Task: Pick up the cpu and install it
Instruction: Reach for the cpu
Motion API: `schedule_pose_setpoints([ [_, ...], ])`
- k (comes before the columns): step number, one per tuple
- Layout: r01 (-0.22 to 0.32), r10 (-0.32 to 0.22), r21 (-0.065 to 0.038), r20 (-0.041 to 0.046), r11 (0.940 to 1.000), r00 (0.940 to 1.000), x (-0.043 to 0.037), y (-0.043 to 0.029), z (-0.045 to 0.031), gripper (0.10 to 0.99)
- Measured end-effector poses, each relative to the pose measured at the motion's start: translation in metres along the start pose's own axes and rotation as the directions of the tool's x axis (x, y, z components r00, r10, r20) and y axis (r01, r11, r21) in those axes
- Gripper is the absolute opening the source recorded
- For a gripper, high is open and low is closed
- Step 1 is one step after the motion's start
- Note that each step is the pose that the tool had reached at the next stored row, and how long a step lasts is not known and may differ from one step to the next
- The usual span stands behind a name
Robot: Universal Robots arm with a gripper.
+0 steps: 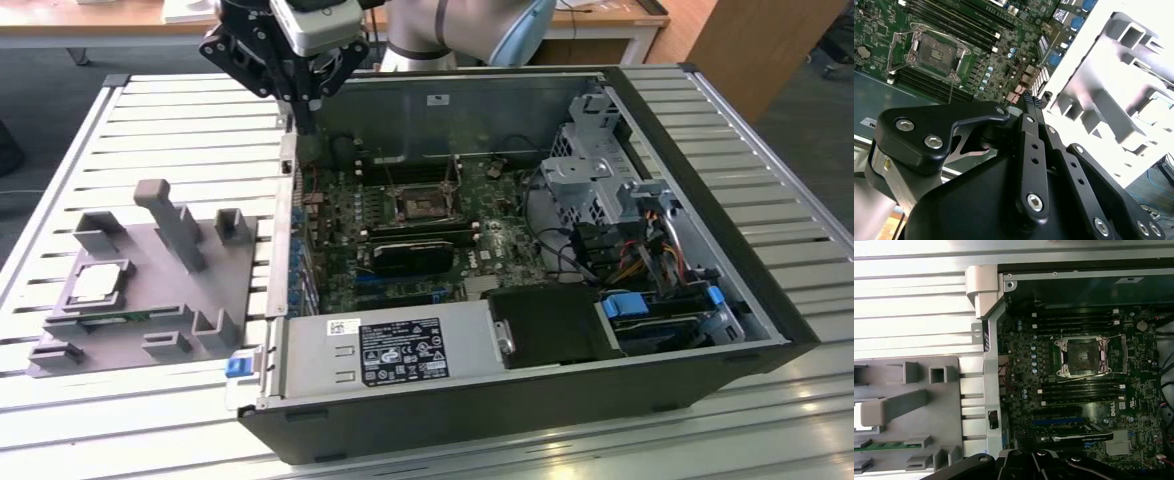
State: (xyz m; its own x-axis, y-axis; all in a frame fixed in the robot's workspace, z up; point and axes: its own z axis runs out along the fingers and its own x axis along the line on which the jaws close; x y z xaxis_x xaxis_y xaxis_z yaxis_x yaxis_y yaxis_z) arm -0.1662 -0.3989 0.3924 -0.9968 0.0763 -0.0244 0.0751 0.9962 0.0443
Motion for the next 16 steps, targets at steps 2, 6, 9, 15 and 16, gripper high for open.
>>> schedule_pose_setpoints([
  [2,0.0,0.0,0.0,0.0,1.0,1.0,0.0006,0.0,0.0,0.106],
  [6,0.0,0.0,0.0,0.0001,1.0,1.0,0.0017,-0.0001,0.0001,0.106],
  [9,0.0,0.0,0.0,0.0,1.0,1.0,0.0025,-0.0002,0.0001,0.106],
  [15,0.0,0.0,0.0,0.0,1.0,1.0,0.0045,-0.0004,0.0002,0.106],
  [16,0.0,0.0,0.0,0.0,1.0,1.0,0.0047,-0.0004,0.0002,0.106],
])
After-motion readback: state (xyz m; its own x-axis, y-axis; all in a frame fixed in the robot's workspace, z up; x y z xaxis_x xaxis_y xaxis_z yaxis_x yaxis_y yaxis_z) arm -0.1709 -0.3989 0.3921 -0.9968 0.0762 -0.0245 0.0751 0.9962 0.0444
